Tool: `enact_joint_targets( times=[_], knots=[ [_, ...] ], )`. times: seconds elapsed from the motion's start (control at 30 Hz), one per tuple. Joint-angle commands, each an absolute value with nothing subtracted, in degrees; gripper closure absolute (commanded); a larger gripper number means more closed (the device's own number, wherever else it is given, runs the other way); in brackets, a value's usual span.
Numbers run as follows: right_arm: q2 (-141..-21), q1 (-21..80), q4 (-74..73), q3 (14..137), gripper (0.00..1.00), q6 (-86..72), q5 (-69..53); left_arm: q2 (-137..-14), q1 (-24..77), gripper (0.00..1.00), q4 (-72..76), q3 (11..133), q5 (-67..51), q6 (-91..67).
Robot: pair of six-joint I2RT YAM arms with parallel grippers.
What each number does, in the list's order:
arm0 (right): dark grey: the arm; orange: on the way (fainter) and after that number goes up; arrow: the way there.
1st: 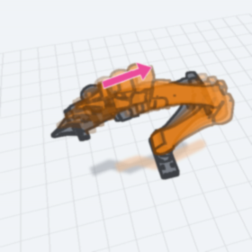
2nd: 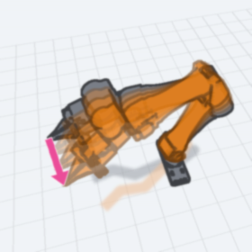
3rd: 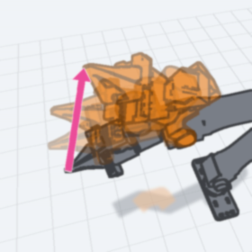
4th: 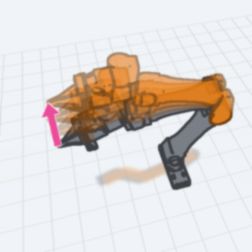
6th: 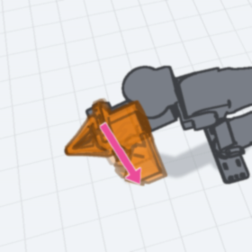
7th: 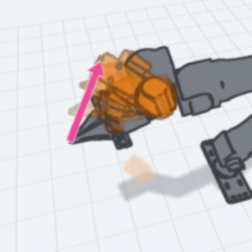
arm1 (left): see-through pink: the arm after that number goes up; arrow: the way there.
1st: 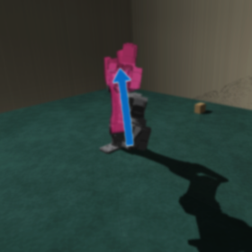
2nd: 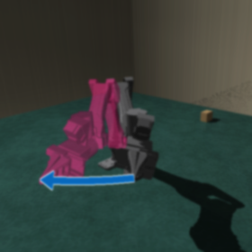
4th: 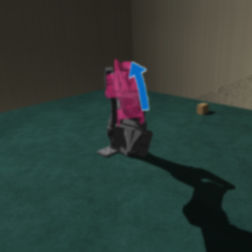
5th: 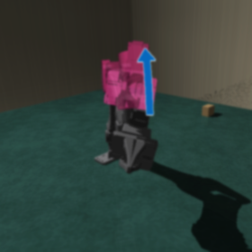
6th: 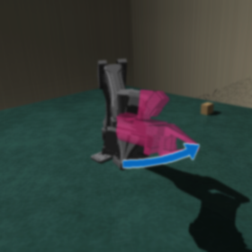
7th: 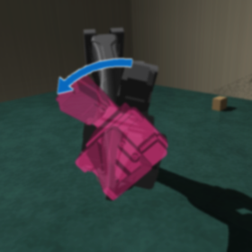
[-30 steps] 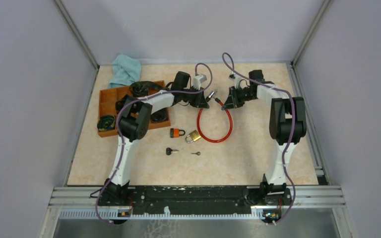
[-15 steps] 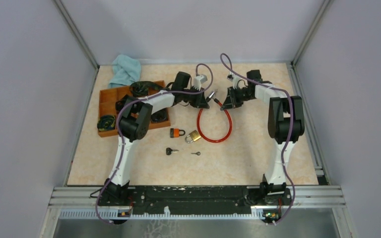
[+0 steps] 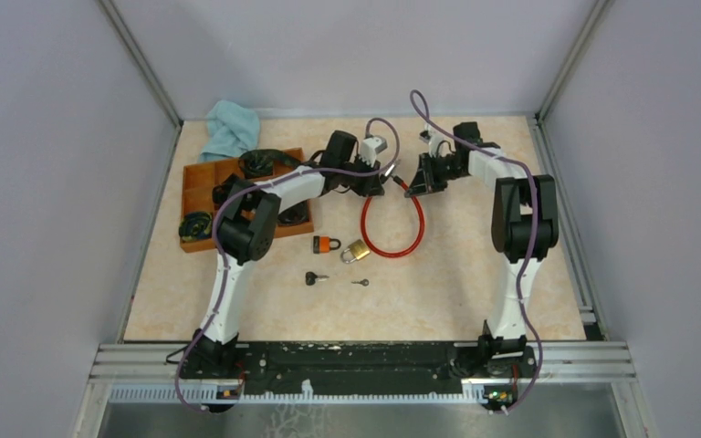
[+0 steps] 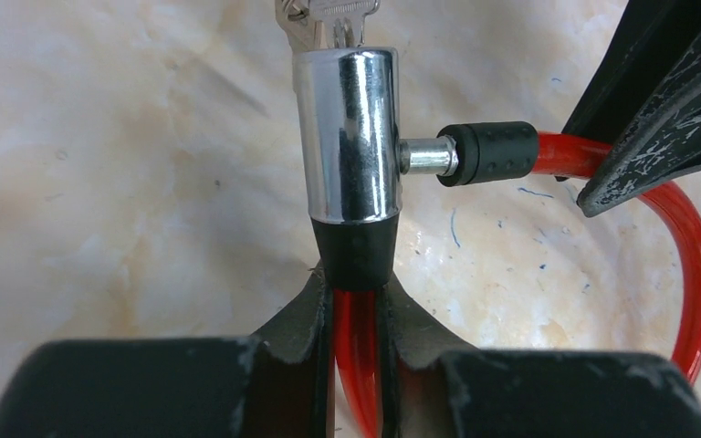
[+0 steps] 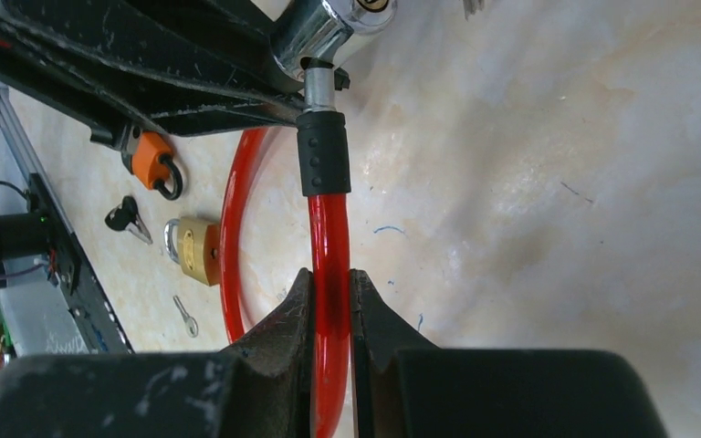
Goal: Lock with the key
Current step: Lock the lock.
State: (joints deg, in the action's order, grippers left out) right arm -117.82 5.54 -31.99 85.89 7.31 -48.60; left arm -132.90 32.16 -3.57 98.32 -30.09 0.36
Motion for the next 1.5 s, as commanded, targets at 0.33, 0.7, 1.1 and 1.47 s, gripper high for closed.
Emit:
enact_joint_targets(
  times=[0.33,0.7,1.1,1.47],
  knots=[
    [-118.7,6.9,-32.1,93.3,1.0,3.5,-51.8,-130.6,38.3,1.0,-6.2,102.1,-20.3,9.0],
    [-118.5,6.8,-32.5,96.0,1.0,0.0,-48.1,-129.3,39.8,1.0,-6.8,102.6,-16.7,12.5],
    [-115.6,7.3,-30.4,94.7,1.0,-6.4,-43.9,-129.2,40.0,1.0,-7.6,106.7,-13.2,13.8],
    [-116.0,7.4,-23.8,94.4,1.0,-10.0,-55.5,-128.6,41.2,0.99,-6.3,104.6,-11.6,18.3]
  ],
)
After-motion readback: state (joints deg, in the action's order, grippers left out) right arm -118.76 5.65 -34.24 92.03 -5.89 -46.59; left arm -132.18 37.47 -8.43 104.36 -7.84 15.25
